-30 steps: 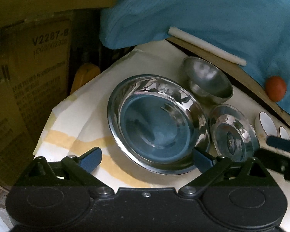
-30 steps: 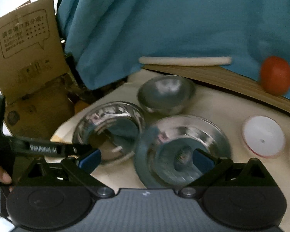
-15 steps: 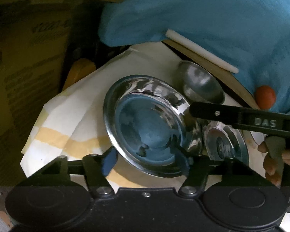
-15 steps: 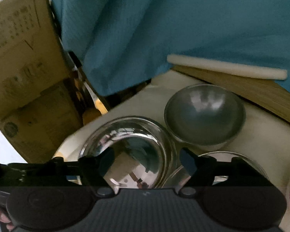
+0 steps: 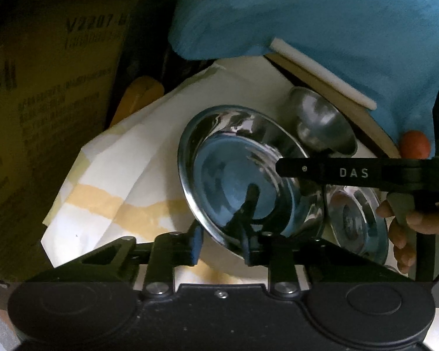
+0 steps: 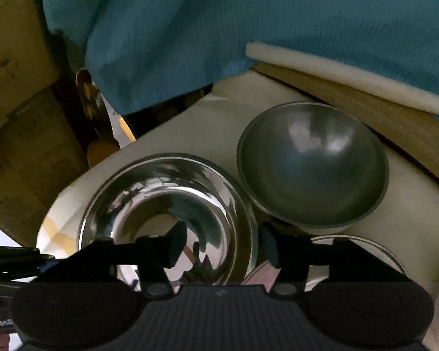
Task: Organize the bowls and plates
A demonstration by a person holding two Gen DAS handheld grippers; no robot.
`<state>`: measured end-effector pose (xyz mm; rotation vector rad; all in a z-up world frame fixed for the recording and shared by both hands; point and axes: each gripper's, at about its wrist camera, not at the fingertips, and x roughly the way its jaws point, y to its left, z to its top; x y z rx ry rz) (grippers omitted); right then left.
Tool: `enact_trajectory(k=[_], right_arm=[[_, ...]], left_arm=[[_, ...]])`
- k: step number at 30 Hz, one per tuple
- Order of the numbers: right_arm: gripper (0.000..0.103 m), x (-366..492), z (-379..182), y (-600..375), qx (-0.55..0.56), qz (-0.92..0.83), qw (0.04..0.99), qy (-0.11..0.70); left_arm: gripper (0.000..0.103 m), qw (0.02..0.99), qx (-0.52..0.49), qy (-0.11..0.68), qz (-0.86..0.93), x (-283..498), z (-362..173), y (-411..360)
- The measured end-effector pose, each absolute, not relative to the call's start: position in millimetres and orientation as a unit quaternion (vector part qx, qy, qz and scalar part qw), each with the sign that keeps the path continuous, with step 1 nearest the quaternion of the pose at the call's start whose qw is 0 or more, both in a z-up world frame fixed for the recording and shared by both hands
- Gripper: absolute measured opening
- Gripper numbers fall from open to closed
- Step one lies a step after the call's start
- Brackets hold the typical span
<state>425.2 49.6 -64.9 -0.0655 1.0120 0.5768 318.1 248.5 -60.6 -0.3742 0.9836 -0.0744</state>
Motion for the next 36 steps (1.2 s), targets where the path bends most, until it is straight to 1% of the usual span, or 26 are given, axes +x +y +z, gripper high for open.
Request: enact_trajectory(k=[1,3,5,8,9,13,16,19,23,30,36], right_arm=[[0.057,425,-66,50,-0.031,0.272,0.834,0.479],[0.049,423,-67,50,-0.036,0.264,0.837,0.477],[0.036,423,-68,47,-0.036,0.256,0.841,0.476],[0.026,423,-68,43,-0.036,0.251,0.843,0.475],[0.025,422,-68,42,-0.036,0.25,0.843,0.474],[0.015,415,-63,40,-0.042,0.25,0.849,0.463],[0.011,410,-57,38,-0.038,0.254,0.852,0.455],[0.009,402,-49,34,-0.032,0.259,0.857,0.444],[0.008,397,-45,27,-0.017,0.265,0.856,0.444],[0.008,396,-54,2,0.07,0.28,0.838,0.463],[0.008,383,-48,-18,0.114,0.299,0.834,0.451]], left_arm=[[0.026,0.864,-0.179,0.47,-0.036,318,-61,249],[0.025,0.866,-0.177,0.467,-0.035,318,-60,249],[0.024,0.867,-0.175,0.465,-0.029,317,-59,249],[0.022,0.869,-0.174,0.464,-0.02,315,-58,249],[0.022,0.869,-0.173,0.462,-0.018,315,-57,250],[0.022,0.873,-0.167,0.458,-0.011,313,-54,250],[0.021,0.877,-0.166,0.451,-0.007,308,-50,251],[0.02,0.884,-0.164,0.438,-0.006,303,-43,253],[0.019,0.885,-0.159,0.438,-0.003,301,-43,254],[0.019,0.886,-0.154,0.437,-0.006,296,-47,256],[0.019,0.894,-0.146,0.424,-0.023,288,-42,258]])
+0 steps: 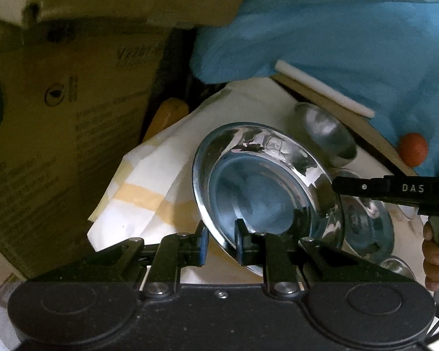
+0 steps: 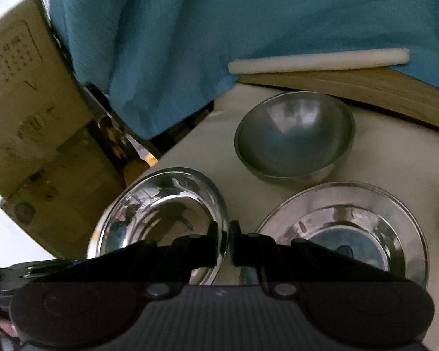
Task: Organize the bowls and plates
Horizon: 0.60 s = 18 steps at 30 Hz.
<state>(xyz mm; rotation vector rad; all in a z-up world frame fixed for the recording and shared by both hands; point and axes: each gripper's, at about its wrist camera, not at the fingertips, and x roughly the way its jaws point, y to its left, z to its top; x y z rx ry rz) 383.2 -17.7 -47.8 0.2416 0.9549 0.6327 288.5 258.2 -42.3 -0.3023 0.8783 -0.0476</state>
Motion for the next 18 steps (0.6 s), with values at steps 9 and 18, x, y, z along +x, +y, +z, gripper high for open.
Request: enact_trajectory(k=[9,18], right_arm=[[0.008,343,-25,-73,0.149,0.267,0.857,0.415],[0.008,285,-17,-143,0.193,0.186,0.875,0.402]], left_arm=[[0.019,0.902,-0.11,0.401,-0.114,283,-24,226],[0.02,0.882,-0.066,0.401,-0.239,284,-15,170]])
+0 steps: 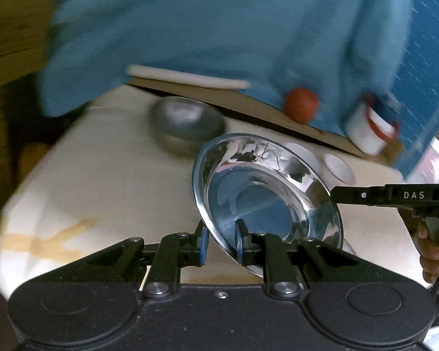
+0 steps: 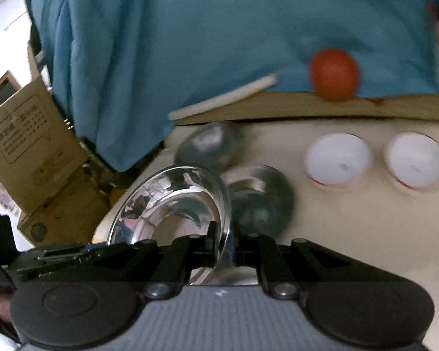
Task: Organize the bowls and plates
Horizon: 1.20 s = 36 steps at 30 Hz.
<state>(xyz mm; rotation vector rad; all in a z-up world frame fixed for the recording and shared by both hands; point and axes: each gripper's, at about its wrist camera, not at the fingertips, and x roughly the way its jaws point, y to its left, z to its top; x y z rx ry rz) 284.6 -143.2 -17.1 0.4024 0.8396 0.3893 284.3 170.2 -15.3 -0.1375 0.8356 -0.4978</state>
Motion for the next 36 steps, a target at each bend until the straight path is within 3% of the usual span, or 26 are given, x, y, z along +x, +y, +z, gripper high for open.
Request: enact_trajectory(k=[17,36], right_arm=[[0.009,198,-48,-199,0.26,0.078,0.862,0.428],[0.009,204,-60,-196,0.251,0.071,0.848,0.462]], left_arm=[[0.021,0.821,0.017,0.455,-0.343,277,-45,110],[0.023,0.81,0.055,0.474,-0.341,276,-51,100]])
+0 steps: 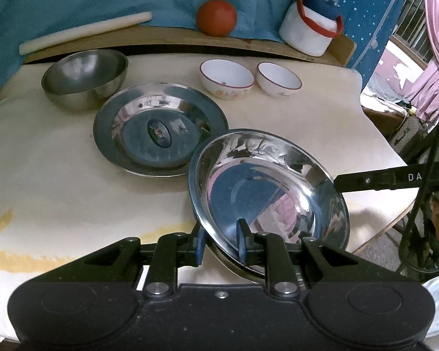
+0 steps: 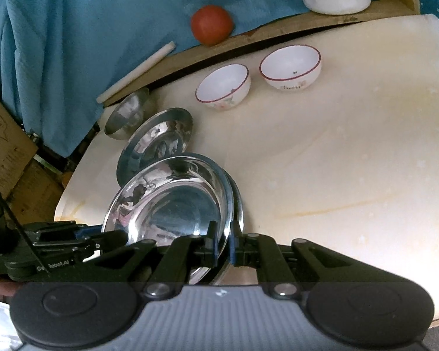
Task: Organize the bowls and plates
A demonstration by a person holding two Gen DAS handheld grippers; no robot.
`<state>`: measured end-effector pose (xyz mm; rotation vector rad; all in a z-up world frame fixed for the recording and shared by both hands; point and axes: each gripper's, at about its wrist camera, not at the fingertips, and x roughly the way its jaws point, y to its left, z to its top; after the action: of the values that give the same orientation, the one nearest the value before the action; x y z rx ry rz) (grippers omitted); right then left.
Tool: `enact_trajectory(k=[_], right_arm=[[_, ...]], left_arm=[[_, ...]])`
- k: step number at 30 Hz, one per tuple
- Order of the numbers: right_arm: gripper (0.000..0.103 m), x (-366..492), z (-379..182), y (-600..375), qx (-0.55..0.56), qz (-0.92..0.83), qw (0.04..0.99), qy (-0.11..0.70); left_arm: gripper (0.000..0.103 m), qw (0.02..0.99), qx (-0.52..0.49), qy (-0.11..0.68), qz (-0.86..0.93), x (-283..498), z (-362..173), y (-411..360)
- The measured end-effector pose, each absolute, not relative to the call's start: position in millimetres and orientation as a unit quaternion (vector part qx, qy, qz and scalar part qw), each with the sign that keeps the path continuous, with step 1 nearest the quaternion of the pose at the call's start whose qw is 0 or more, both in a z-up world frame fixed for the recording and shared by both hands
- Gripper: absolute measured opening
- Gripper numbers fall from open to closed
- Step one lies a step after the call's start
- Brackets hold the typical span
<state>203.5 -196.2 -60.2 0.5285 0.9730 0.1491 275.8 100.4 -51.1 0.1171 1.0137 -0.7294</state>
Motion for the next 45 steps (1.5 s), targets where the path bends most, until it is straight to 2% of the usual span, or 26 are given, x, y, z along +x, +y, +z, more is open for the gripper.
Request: enact_trajectory(k=[10,26,31,34,36,38,39,41,45], right_arm=[[0.009,207,-62,-196,0.249,0.055,0.84,0.478],[0.014,203,-62,-198,0.251,0.052,0.84,0.478],[0.015,203,-60,-195,0.242,0.048,0.844,0.476],[0.024,203,-59,-195,0.242,0.044,0.846,0.473],[0.029,203,-59,-195,0.242,0.041,0.848,0.47],[0.044,202,-57,-194,0.241,0.039,0.852,0.463],[0.048,202,-56,-193,0.238,0.038,0.854,0.46],[0.059,204,-53,-191,0.232,0.039,0.859,0.455],[0.072,210,-50,-184,0.221,0.042,0.865,0.45]], left_arm=[[0.028,0.804,0.105,0.463,-0.358,271,-50,87],[0.029,0.801,0.103,0.464,-0.364,270,-49,88],[0.038,0.803,0.098,0.469,-0.356,272,-49,94],[0.041,0.806,0.088,0.467,-0.353,274,-47,99],[0.052,0.811,0.08,0.466,-0.345,276,-46,104],[0.064,0.819,0.067,0.463,-0.333,280,-44,111],[0.066,0.823,0.06,0.462,-0.326,283,-43,115],[0.077,0.833,0.044,0.458,-0.309,290,-42,124],[0.09,0.847,0.018,0.453,-0.277,303,-41,139]])
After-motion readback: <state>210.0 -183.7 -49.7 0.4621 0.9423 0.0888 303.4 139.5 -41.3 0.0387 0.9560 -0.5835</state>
